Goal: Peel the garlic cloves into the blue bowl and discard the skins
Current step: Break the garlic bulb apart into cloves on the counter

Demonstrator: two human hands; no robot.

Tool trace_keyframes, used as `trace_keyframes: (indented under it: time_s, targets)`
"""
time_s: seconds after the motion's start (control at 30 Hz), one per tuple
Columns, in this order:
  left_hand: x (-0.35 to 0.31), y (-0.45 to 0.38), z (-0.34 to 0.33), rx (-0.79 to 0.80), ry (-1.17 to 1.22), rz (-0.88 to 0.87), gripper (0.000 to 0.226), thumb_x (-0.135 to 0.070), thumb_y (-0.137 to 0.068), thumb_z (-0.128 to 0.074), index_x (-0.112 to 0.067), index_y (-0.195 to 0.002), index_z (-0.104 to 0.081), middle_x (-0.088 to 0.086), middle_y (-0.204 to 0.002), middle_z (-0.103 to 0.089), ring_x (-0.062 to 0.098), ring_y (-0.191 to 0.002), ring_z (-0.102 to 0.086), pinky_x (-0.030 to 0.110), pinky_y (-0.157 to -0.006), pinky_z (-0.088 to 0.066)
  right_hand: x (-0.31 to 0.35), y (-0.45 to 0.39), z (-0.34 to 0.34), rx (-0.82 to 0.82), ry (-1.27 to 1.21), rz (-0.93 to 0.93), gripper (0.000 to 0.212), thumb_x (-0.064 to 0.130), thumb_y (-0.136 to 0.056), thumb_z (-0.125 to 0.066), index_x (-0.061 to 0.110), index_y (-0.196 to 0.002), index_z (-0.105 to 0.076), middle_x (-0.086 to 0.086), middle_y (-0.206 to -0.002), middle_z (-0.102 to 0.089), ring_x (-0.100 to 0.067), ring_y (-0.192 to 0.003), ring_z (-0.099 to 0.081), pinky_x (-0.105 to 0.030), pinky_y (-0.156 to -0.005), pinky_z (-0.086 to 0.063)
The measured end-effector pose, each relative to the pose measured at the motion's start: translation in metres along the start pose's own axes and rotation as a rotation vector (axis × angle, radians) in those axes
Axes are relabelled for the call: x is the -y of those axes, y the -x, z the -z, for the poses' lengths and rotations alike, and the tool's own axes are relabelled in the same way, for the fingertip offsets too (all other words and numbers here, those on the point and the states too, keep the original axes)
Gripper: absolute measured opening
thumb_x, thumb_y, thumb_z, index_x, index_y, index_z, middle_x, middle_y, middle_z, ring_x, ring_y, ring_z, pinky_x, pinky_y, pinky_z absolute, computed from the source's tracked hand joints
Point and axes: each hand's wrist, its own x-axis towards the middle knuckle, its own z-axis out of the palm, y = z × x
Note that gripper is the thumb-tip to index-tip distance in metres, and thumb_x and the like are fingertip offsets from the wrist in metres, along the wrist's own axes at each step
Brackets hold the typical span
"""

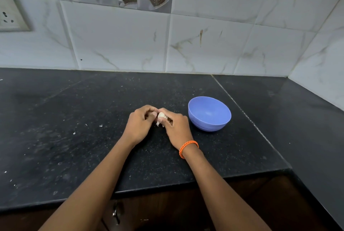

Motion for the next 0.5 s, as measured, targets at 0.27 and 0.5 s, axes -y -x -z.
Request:
trace_keyframes:
  time_s: [0.27,0.5]
  targets:
    - [0.0006,0.0005,-0.0085,0.157,-0.126,-0.082,0.035,-0.036,-0.115,-0.045,-0.025,-0.088,-0.065,-0.006,-0.081,-0.07,0.01,-0.074,-0.062,0.041,-0.076,-0.051,-0.0041,-0.001,0.0001,-0.172,-0.238,-0.062,0.017,0.023,-0.107,-0.063,0.015,-0.103,-0.079,-0.002,-0.089,-0.077,-0.007,-0.083,-0.069,-0.021,-0.081,-0.057]
    - [-0.0007,0.0005,-0.0014,0.108,0.085,-0.15,0.036,-0.033,-0.107,-0.055,-0.017,-0.077,-0.066,0.0,-0.073,-0.069,0.012,-0.069,-0.059,0.038,-0.073,-0.048,-0.0041,-0.0044,-0.0022,-0.132,-0.326,-0.129,0.03,0.023,-0.112,-0.048,0.014,-0.109,-0.076,-0.004,-0.084,-0.072,-0.004,-0.061,-0.057,-0.018,-0.056,-0.048]
